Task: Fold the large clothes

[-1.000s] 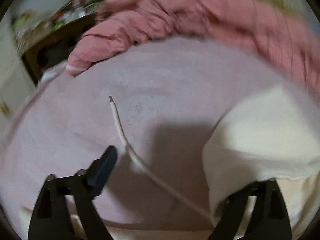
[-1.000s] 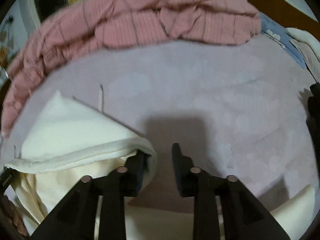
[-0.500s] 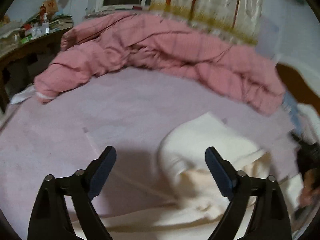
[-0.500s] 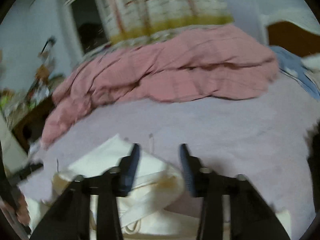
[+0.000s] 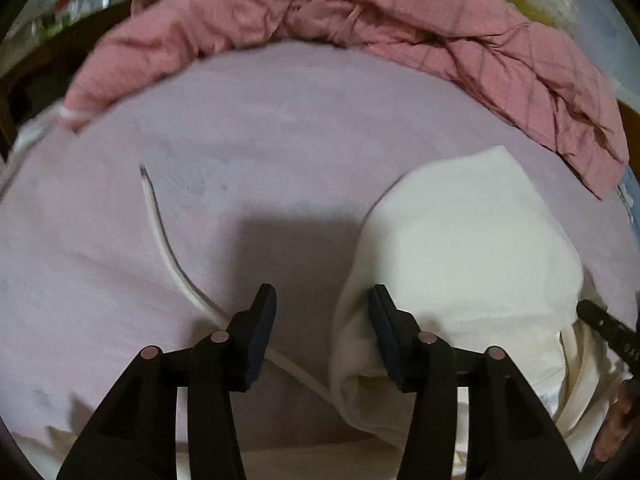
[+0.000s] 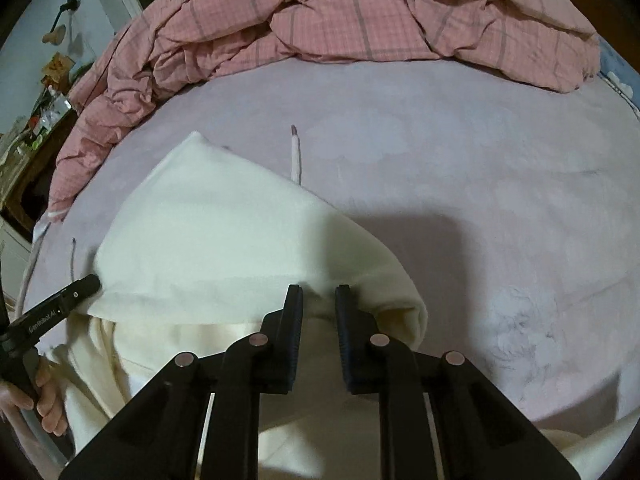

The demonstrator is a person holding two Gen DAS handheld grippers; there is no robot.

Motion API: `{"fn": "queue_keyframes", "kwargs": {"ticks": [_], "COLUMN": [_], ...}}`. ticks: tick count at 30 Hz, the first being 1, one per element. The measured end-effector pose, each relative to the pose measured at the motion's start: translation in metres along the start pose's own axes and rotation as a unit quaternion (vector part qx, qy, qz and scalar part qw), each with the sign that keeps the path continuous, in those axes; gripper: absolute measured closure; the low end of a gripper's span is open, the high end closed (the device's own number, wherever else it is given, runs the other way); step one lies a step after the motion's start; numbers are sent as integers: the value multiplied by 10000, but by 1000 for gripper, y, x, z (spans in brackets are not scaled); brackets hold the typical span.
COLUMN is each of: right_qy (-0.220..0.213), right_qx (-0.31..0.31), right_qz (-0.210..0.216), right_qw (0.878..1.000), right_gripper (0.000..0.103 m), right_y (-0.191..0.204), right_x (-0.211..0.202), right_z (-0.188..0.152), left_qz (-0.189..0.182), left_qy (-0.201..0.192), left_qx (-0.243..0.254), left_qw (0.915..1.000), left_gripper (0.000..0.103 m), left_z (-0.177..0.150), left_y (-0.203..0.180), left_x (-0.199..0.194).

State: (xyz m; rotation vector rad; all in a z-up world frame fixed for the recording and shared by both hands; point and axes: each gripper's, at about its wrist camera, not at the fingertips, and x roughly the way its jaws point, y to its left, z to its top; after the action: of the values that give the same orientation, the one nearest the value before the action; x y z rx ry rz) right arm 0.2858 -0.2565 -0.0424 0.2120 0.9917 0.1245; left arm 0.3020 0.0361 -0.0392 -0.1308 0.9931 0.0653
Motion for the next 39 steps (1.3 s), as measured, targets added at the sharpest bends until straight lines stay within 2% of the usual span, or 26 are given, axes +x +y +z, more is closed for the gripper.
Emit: {"fn": "queue_keyframes", "kwargs": {"ticks": [1, 3, 4, 5, 6, 7, 9, 13, 15, 17, 19, 20, 21, 23, 24, 25, 26, 28, 31, 33, 35, 39], "right_qy": [-170, -750, -964, -1191, -1415, -1503, -1488, -1449, -1471, -1507, -1495, -1469, -1460, -1482, -1515, -1525, -1525, -1582, -1807, -1924, -2038, -2510], "right_qx": [31, 36, 30, 22, 19, 44, 182, 370, 313, 306, 325, 315, 303, 298, 298, 284, 228, 163, 185, 240, 327, 375], "right_qz": [102, 270, 214, 82, -82, -139, -185, -267, -342, -408, -380, -347, -343, -382, -396, -403, -436, -551, -753, -627, -443, -172], "right_qw": [9998, 9968, 9951, 9929, 9899, 9885, 9885, 9884, 9880, 9873, 9875, 9880, 9882, 9878, 9872, 9871, 9871, 9857, 9805, 9790, 9775, 9671], "right_gripper": [86, 85, 83, 78, 75, 70, 69, 69, 69, 69, 69, 69, 69, 69, 69, 69, 69, 69, 69, 69, 69, 69], "right_y": [-1, -4, -3, -5, -8, -11, -20, -29, -32, -35, -35, -35, -34, -31, -29, -28, -25, -23, -21, -22, -22, -17], "right_x": [-14, -43, -54, -65, -77, -82, -85, -88, -91, -92, -91, -91, -91, -91, -91, -91, -91, -93, -110, -129, -150, -214], "right_z": [1, 5, 6, 6, 6, 6, 8, 12, 12, 12, 13, 13, 13, 16, 18, 19, 18, 16, 12, 7, 0, -34], "left_qz": [-118, -641, -778, -727, -557, -369, -308, -354, -109, 16, 356, 306, 178, -87, -104, 11, 160, 270, 93, -204, -389, -357], "left_qy": [-132, -800, -1082, -1273, -1323, -1256, -909, 194, 543, 693, 842, 955, 1084, 1232, 1182, 1010, 743, -87, -824, -1136, -1522, -2200], "left_qx": [38, 13, 60, 189, 338, 513, 768, 515, 558, 719, 705, 608, 533, 459, 446, 490, 559, 743, 852, 881, 884, 1009], "left_qw": [9998, 9947, 9911, 9890, 9891, 9901, 9924, 9979, 9969, 9950, 9933, 9931, 9925, 9913, 9919, 9937, 9955, 9968, 9929, 9894, 9836, 9696], "left_gripper": [59, 51, 39, 33, 32, 32, 32, 32, 35, 35, 35, 37, 43, 75, 83, 89, 91, 92, 95, 95, 96, 96], "left_z": [3, 15, 21, 30, 40, 54, 84, 134, 136, 139, 136, 130, 126, 117, 113, 110, 108, 99, 78, 59, 27, -55], "left_y": [-2, -12, -21, -35, -50, -68, -94, -129, -141, -152, -153, -147, -144, -141, -142, -144, -146, -153, -152, -144, -134, -114], "left_x": [-11, -53, -70, -82, -88, -87, -68, 15, 42, 62, 80, 85, 92, 100, 99, 91, 78, 31, -40, -87, -133, -196]}}
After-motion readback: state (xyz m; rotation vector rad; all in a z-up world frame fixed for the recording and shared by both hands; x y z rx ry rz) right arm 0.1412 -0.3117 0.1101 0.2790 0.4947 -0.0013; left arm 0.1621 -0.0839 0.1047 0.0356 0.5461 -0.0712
